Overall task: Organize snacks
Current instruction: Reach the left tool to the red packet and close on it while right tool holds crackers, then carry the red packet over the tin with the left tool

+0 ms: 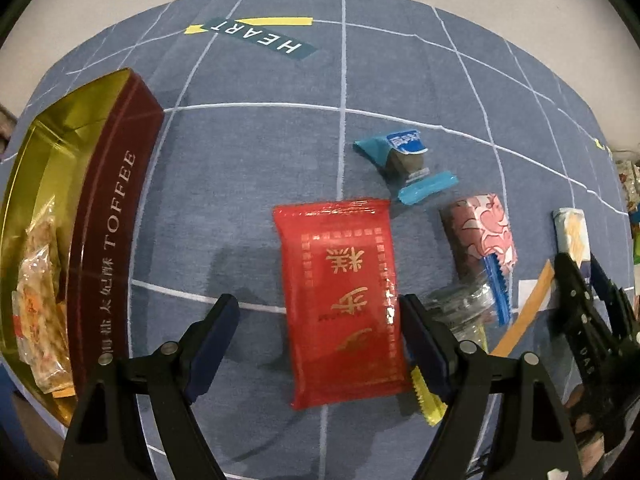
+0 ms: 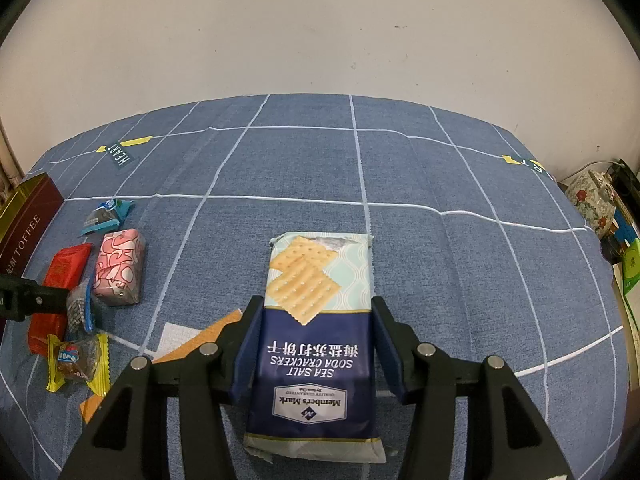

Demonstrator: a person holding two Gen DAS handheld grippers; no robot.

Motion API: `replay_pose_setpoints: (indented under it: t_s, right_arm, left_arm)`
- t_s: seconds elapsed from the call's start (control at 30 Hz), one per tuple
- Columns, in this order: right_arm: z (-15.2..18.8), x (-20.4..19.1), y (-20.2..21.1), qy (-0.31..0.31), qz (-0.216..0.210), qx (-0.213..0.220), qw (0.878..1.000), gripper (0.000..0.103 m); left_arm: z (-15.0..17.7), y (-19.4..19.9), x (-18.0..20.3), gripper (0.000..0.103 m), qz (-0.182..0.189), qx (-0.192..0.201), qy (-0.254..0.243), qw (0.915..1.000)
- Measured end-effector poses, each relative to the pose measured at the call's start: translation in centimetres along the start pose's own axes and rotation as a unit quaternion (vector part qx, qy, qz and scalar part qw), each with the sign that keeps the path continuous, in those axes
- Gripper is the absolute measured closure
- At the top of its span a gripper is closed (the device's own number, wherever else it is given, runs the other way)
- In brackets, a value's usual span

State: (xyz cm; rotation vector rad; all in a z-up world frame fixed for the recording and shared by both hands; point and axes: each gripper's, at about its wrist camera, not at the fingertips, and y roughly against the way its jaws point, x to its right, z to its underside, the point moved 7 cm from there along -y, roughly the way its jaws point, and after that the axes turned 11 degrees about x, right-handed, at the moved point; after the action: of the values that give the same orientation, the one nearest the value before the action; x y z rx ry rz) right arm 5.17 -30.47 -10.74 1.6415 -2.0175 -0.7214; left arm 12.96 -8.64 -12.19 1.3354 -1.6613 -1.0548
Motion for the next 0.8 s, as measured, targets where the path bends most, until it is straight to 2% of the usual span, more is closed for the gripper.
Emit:
replay_pose_setpoints:
  t_s: [0.07, 0.13, 0.5, 0.63, 0.8]
  right_arm:
    - [0.0, 0.0, 0.0, 0.000, 0.000, 0.000, 1.000, 0.049]
    - [0.0, 0.0, 0.0, 0.000, 0.000, 0.000, 1.000, 0.049]
    - [-0.1, 0.0, 0.0, 0.000, 0.000, 0.000, 1.000, 0.049]
    - [-0.1, 0.0, 0.0, 0.000, 0.000, 0.000, 1.000, 0.049]
    - [-0.1, 0.0, 0.0, 0.000, 0.000, 0.000, 1.000, 0.049]
  left_arm:
    - [0.4, 0.2, -0.4, 0.037, -0.004, 0.003, -0.005, 1.0000]
    - [0.5, 0.3, -0.4, 0.042, -0.011, 0.005, -0.017, 0.9998]
    - [0.3, -0.3, 0.4, 0.047, -0.010, 0.010, -0.031, 0.9994]
    - [0.4, 0.3, -0.1, 0.057, -0.007, 0.013, -0.037, 0.9992]
    - [0.6, 0.8, -0.4, 0.060, -0.005, 0.011, -0.041, 0.9991]
